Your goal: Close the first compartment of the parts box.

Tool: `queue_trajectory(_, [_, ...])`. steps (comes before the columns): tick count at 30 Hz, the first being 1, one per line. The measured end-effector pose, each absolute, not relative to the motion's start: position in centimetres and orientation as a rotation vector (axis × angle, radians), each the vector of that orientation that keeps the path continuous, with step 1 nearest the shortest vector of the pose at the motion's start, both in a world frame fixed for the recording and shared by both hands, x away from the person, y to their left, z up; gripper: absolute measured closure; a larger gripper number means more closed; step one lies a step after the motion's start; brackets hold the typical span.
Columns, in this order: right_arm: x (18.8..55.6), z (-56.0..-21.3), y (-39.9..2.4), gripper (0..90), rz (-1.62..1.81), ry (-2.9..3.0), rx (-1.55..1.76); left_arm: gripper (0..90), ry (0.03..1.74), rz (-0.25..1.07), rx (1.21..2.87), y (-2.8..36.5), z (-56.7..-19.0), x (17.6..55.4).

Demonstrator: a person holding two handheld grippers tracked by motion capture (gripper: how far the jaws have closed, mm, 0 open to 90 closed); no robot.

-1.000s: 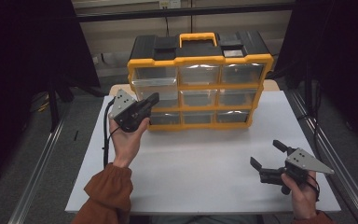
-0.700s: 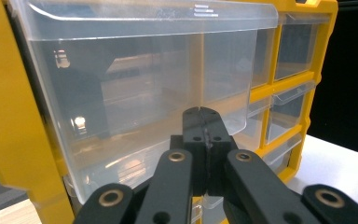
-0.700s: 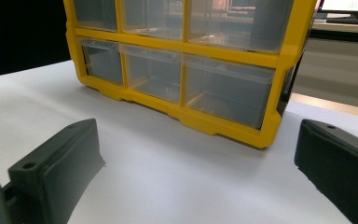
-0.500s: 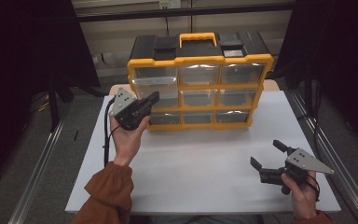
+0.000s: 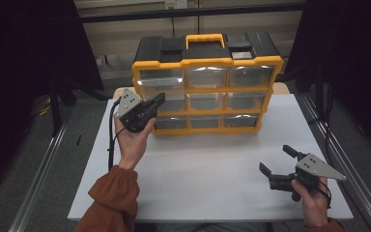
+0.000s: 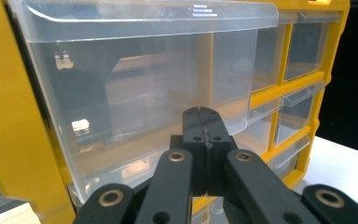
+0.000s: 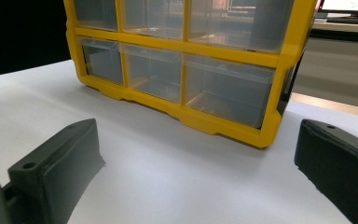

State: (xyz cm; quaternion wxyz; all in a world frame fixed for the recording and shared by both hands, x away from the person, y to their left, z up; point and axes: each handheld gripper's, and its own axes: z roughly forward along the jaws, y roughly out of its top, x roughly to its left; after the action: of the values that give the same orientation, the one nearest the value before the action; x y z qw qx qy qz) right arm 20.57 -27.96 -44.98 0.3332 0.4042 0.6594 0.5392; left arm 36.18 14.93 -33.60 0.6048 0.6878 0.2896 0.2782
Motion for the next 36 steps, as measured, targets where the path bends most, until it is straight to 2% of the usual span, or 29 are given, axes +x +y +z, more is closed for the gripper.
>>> queue_trajectory(36, [20.58, -44.98, -27.95, 0.2, 1.409, 1.722, 1.055, 90.0, 0.671, 0.644, 1.577, 14.58, -33.40, 37.04])
